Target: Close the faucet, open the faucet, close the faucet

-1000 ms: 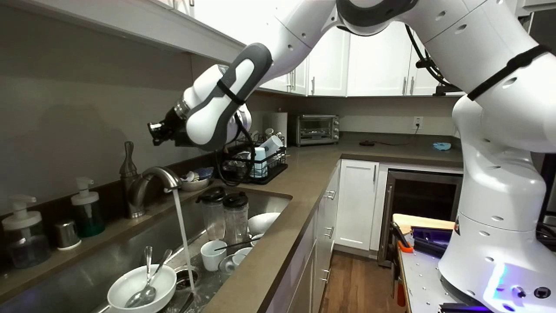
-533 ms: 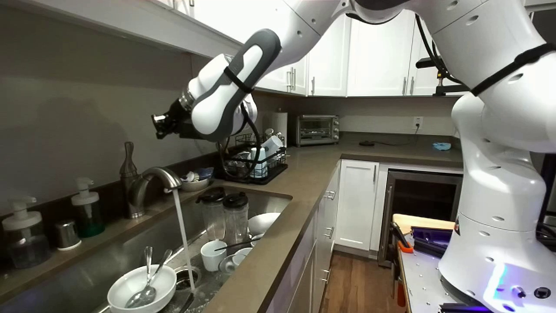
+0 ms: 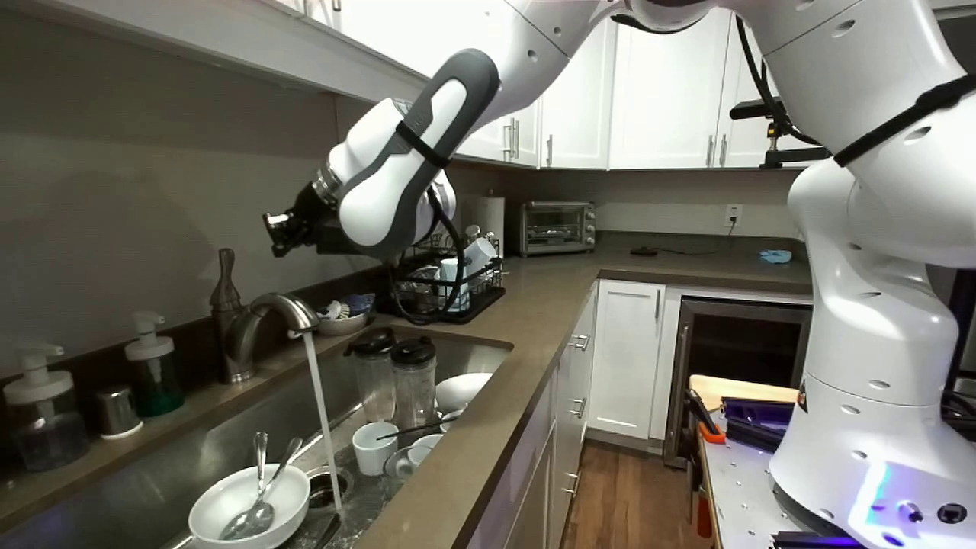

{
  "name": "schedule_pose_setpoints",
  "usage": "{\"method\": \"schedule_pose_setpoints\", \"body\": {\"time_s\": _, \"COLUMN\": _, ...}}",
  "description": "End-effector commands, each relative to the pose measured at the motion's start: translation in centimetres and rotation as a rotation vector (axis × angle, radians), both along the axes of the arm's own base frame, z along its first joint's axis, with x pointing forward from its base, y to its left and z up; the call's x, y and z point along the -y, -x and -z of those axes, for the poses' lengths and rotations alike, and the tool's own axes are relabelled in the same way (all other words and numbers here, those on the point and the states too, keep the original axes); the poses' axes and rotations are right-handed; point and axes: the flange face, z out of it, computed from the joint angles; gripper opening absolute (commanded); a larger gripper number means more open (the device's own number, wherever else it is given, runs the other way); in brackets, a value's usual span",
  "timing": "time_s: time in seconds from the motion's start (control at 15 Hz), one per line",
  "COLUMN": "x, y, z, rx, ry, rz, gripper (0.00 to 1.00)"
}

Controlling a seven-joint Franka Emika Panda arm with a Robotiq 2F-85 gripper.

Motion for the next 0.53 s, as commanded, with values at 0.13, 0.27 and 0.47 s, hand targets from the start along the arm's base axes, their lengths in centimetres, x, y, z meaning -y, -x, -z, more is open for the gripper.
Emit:
{"method": "schedule_pose_setpoints", "body": {"time_s": 0.13, "x": 1.2, "y": -0.3, "z": -1.5, "rx": 0.016, "ry": 0.005, "rz": 0.039, "gripper": 0.0}}
{"method": "schedule_pose_setpoints", "body": {"time_s": 0.27, "x": 1.3, "y": -1.0, "z": -2.1, "rx": 0.019, "ry": 0.003, "rz": 0.036, "gripper": 0.0}}
{"method": "schedule_pose_setpoints", "body": {"time_s": 0.47, "x": 0.9, "y": -2.2, "z": -3.2, "rx": 0.018, "ry": -0.005, "rz": 0.024, "gripper": 0.0}}
